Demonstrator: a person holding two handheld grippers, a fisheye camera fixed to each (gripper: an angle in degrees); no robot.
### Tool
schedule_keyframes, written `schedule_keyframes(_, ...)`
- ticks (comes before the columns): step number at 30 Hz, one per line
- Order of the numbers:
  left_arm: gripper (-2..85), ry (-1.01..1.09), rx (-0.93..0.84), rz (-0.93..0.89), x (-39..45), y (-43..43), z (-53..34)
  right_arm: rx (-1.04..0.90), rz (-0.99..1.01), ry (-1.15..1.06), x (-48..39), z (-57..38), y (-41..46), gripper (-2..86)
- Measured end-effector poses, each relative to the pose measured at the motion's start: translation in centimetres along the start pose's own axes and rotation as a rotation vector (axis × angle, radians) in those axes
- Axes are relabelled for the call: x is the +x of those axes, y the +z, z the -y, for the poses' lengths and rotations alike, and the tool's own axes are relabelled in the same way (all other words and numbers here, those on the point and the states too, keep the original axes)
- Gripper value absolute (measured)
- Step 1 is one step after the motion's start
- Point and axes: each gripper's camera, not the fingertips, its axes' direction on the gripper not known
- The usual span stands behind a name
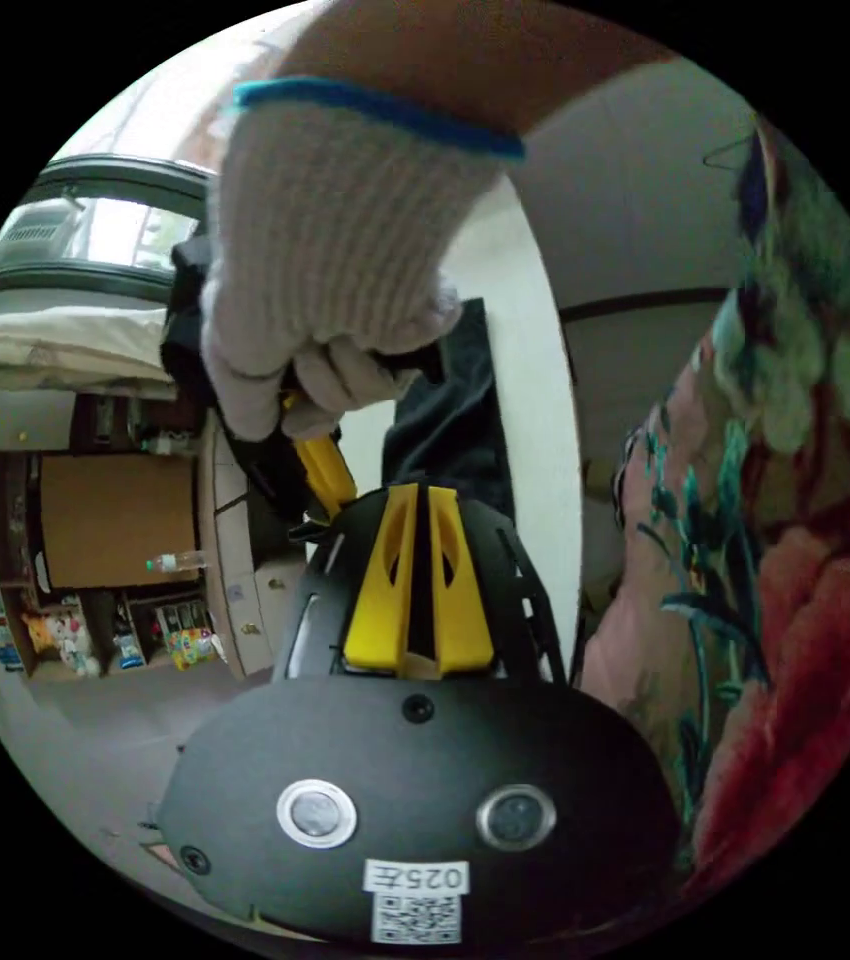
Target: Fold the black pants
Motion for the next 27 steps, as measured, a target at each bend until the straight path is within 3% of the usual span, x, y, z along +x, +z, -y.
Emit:
schedule_keyframes(4,-0.9,-0.093,0.082,-0.11,-2.3,1.9,2.6,0.053,-0.1,0.049,1.4,-1.8,-4.5,1.7)
schedule_keyframes(8,-0.9,-0.155,0.098,-0.25,-2.7,6.0,5.4,0.08,-0.072,0.142,5.7,-3.5,-5.3,1.2)
schedule_keyframes(15,-0.6,-0.436,0.165,-0.801,-6.8,10.7,4.4,0.1,-0.121,0.24,10.2,-6.7,-4.7,-0.1)
schedule_keyframes(18,0.3,-0.629,0.205,-0.748,-10.5,9.5,0.1,0.186,-0.028,0.202,9.4,-8.2,-6.6,1.5)
schedule_keyframes(22,5.4,-0.865,0.136,-0.733,-13.9,12.8,-4.0,0.182,0.036,0.065,7.1,-7.4,-5.6,10.4)
schedule_keyframes(27,8.4,-0.698,0.003,-0.67,-12.9,16.5,0.2,0.116,-0.02,0.027,6.0,-4.7,-1.9,11.1)
